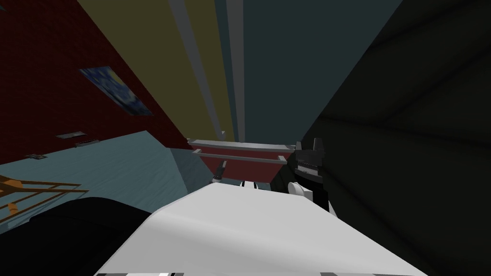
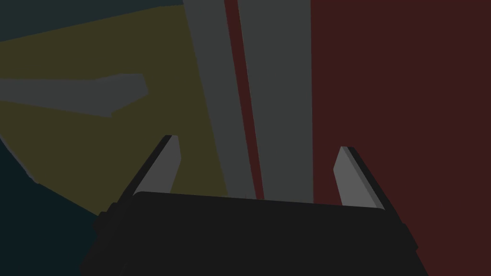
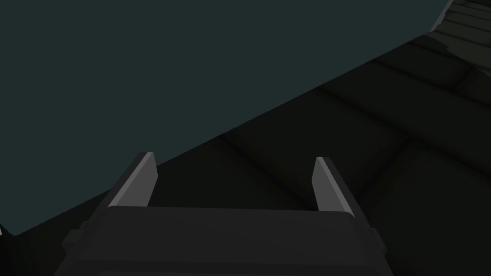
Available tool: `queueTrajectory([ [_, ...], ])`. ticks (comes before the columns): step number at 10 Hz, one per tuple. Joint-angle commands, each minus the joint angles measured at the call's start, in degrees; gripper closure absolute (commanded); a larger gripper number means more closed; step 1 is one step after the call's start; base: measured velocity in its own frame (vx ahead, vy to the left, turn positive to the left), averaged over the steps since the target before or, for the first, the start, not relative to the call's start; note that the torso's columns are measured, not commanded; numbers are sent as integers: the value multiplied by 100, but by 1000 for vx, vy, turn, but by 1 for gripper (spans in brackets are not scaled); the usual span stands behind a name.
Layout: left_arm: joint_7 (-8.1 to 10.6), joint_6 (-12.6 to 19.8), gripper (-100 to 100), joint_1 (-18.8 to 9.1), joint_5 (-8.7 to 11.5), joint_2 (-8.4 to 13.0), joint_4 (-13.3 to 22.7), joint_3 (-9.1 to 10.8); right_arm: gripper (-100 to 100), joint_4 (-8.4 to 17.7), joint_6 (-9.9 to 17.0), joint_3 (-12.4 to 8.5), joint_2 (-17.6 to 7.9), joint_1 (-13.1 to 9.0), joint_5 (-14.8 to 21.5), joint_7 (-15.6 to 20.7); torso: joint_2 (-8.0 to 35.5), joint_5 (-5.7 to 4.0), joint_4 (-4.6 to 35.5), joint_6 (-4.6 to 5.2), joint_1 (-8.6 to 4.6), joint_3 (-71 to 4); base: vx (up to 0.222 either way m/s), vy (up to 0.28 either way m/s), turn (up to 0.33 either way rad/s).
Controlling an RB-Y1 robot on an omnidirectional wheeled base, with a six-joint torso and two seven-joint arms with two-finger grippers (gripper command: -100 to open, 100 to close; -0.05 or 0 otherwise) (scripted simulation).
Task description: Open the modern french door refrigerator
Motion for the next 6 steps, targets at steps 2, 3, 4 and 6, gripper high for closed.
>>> queueTrajectory([
  [2,-59,-368,-100,-85,-23,-318,510,18,0,0,0,0,0,0,0,0,7,-1,1,0,-4,4,56,-4,-5],
  [3,-73,-441,-100,-99,-28,-453,609,20,0,0,0,0,0,0,0,0,11,-1,3,0,-1,6,44,4,-6],
  [4,-84,-500,-100,-111,-33,-606,692,22,0,0,0,0,0,-1,0,0,11,0,3,0,2,7,40,7,-5],
  [6,-98,-578,-100,-127,-39,-908,799,24,0,0,0,0,0,-1,0,0,9,0,2,0,0,5,29,5,-3],
])
